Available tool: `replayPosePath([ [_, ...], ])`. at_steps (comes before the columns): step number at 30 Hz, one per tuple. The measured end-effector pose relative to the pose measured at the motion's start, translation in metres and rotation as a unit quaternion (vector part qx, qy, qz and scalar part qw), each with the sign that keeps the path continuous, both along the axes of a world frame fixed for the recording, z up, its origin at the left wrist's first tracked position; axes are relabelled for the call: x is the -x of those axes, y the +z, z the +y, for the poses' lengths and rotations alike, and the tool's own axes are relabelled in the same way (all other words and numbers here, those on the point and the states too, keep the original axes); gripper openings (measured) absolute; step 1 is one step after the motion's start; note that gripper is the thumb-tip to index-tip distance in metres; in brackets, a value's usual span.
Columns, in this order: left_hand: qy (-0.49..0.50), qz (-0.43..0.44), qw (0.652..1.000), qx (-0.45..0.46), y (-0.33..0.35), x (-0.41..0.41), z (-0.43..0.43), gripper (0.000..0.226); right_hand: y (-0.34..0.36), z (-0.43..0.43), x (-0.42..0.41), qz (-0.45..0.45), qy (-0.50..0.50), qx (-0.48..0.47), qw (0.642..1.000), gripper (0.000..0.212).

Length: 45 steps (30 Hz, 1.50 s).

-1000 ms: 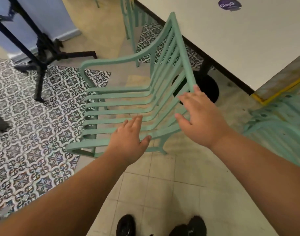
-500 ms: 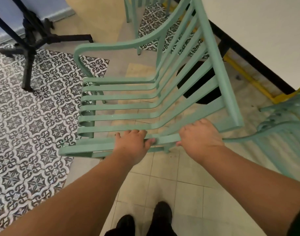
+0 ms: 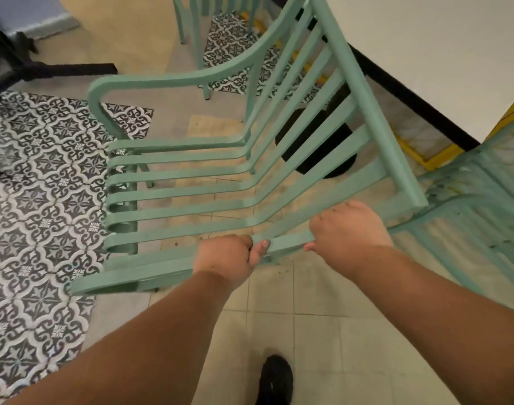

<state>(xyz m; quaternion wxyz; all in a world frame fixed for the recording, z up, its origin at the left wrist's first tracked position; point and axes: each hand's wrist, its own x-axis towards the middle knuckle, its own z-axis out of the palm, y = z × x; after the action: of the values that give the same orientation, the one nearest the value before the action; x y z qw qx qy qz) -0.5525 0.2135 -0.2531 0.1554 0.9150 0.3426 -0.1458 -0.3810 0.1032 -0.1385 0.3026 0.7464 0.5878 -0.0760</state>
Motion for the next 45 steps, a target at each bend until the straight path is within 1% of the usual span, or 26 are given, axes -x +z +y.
replayPosePath([
  [5,-0.032,-0.014,0.999,0.005,-0.002,0.009,0.004,0.067,0.002,-0.001,0.015,-0.021,-0.038,0.015,0.999,0.051],
  [8,-0.049,-0.024,0.998,0.011,-0.006,0.017,0.000,0.069,0.004,-0.008,0.026,-0.011,-0.066,0.019,0.998,0.050],
  [12,-0.084,-0.038,0.996,0.005,-0.006,0.029,-0.003,0.066,0.010,-0.019,0.043,-0.006,-0.094,0.016,0.995,0.049],
  [16,-0.125,-0.039,0.991,-0.006,-0.002,0.040,-0.010,0.062,0.017,-0.029,0.062,0.001,-0.116,0.049,0.992,0.048],
  [21,-0.185,-0.039,0.982,-0.013,-0.005,0.058,-0.013,0.064,0.026,-0.035,0.085,0.050,-0.173,0.102,0.978,0.047],
  [23,-0.205,-0.034,0.978,-0.016,-0.007,0.070,-0.005,0.065,0.023,-0.036,0.101,0.072,-0.184,0.122,0.973,0.044],
  [26,-0.232,-0.032,0.972,-0.027,-0.007,0.080,0.018,0.066,0.020,-0.028,0.121,0.097,-0.200,0.111,0.969,0.026],
  [28,-0.245,-0.038,0.968,-0.035,-0.009,0.085,0.035,0.075,0.019,-0.015,0.130,0.114,-0.224,0.124,0.960,0.029],
  [32,-0.260,-0.068,0.962,-0.039,-0.016,0.097,0.067,0.102,0.009,0.011,0.143,0.162,-0.280,0.169,0.931,0.040],
  [35,-0.271,-0.078,0.959,-0.035,-0.015,0.101,0.092,0.102,0.000,0.029,0.156,0.177,-0.312,0.178,0.916,0.039],
  [40,-0.306,-0.071,0.946,-0.079,-0.015,0.100,0.127,0.104,-0.015,0.053,0.170,0.189,-0.340,0.147,0.909,0.038],
  [45,-0.291,-0.067,0.950,-0.093,-0.015,0.099,0.149,0.097,-0.018,0.074,0.172,0.207,-0.360,0.145,0.898,0.041],
])
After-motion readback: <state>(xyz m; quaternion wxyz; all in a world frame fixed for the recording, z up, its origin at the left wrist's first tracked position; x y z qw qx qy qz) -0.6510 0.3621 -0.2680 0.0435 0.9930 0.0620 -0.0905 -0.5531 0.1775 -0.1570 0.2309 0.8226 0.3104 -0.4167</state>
